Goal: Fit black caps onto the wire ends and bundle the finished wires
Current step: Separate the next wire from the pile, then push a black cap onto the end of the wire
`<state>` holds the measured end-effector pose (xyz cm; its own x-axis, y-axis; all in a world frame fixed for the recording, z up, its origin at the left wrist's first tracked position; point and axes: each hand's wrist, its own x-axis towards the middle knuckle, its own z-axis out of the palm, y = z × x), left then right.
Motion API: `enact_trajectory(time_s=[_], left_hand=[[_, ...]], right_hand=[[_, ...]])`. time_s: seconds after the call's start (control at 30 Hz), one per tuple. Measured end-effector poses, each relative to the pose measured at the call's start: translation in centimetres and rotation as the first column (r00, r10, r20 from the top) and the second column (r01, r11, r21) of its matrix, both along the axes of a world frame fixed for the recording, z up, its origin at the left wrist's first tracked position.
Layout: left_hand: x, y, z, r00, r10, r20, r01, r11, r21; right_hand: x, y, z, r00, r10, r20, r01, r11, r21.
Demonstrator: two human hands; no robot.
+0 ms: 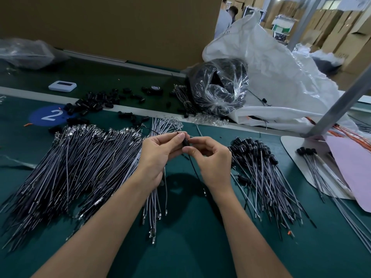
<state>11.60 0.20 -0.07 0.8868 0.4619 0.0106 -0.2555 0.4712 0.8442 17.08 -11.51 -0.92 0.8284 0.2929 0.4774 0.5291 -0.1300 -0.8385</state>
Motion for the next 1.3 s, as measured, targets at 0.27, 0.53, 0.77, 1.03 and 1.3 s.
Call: enact_trajectory(time_s=[0.27,0.53,0.77,1.03,1.3], left_hand=[[-0.6,0.0,1.0,0.996,0.068,0.065,-0.071,0.996,0.049],[-1.5,3.0,1.8,0.951,0.294,0.095,-0.268,0.937,-0.224],[-1.6,2.7,1.9,0.992,0.073,0.100,-0.048,0.970,-0.238],[-1.9,3.2,1.0,0.932,-0.343,0.121,0.356,0.929,-0.105],[-1.0,1.5,1.1,0.952,-0.306,0.025,0.297,0.938,0.179]], right_hand=[[-0.5,0.1,0.5,0.998,-0.048,0.051,0.052,0.996,-0.078],[-0.6,-2.8,0.8,0.990,-0.041,0.133,0.080,0.947,-0.310],[-1.2,-4.7,2.8,0.985,0.133,-0.106,-0.118,0.983,0.138],[-0.2,-6.4,7.5,0.849,0.506,-0.154,-0.322,0.724,0.610],[0.9,-3.4,5.8,0.715,0.618,-0.326,-0.444,0.762,0.472]])
